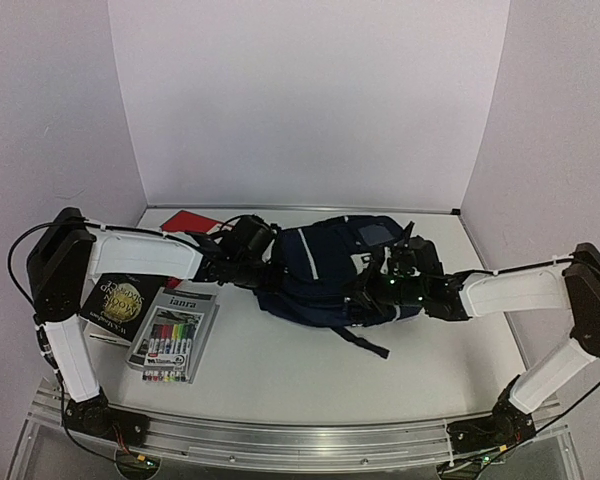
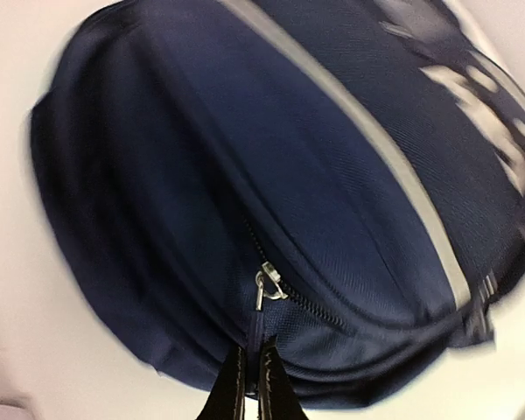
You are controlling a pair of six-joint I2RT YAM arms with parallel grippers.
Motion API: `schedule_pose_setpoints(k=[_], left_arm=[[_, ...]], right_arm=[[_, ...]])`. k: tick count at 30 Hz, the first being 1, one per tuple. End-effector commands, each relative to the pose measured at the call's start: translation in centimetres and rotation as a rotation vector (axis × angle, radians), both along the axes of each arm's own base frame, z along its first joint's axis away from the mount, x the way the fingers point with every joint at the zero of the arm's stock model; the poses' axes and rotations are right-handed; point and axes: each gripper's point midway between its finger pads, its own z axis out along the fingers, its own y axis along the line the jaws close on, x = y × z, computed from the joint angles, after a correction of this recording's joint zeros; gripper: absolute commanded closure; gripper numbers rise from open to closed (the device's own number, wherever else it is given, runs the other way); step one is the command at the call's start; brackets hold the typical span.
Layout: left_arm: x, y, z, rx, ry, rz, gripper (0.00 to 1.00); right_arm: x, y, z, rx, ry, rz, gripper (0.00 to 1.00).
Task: Pack the student bag
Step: Unzip the student bag at the center of the board.
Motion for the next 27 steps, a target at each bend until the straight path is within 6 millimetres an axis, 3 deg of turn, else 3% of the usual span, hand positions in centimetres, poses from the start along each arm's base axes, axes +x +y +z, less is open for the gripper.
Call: schedule_pose_setpoints(k=[1, 4, 7, 12, 18, 20, 27], left_arm=[[5.6, 8.6, -1.4, 0.191, -0.054, 0.295, 1.0], [4.9, 5.4, -0.6, 0.076, -0.061, 0.12, 1.0], [3.5, 3.2, 0.5, -0.012, -0.078, -0.034, 1.0], [-0.5, 0.0, 3.1, -0.152, -0.078, -0.314, 1.0], [-5.7, -3.8, 6.5, -0.216, -0.074, -0.525, 1.0], [-6.3, -4.1, 6.8, -0.218, -0.062, -0.531, 1.0], [-5.8, -3.2, 6.9, -0.184, -0.045, -0.455, 1.0]], right_arm=[[-0.6, -0.6, 0.9, -0.024, -0.039, 0.028, 1.0], [-0.7, -0.6, 2.0, -0.075, -0.134, 0.081, 1.0], [-1.2, -1.0, 3.7, -0.209, -0.279, 0.135, 0.82], [-1.1, -2.1, 6.0, -0.397, -0.438, 0.153, 0.65], [-3.3, -0.1, 8.6, -0.45, -0.629, 0.267, 0.43], [-3.8, 0.3, 8.6, -0.485, -0.671, 0.275, 0.39], [-4.6, 1.2, 6.6, -0.622, -0.753, 0.296, 0.21]])
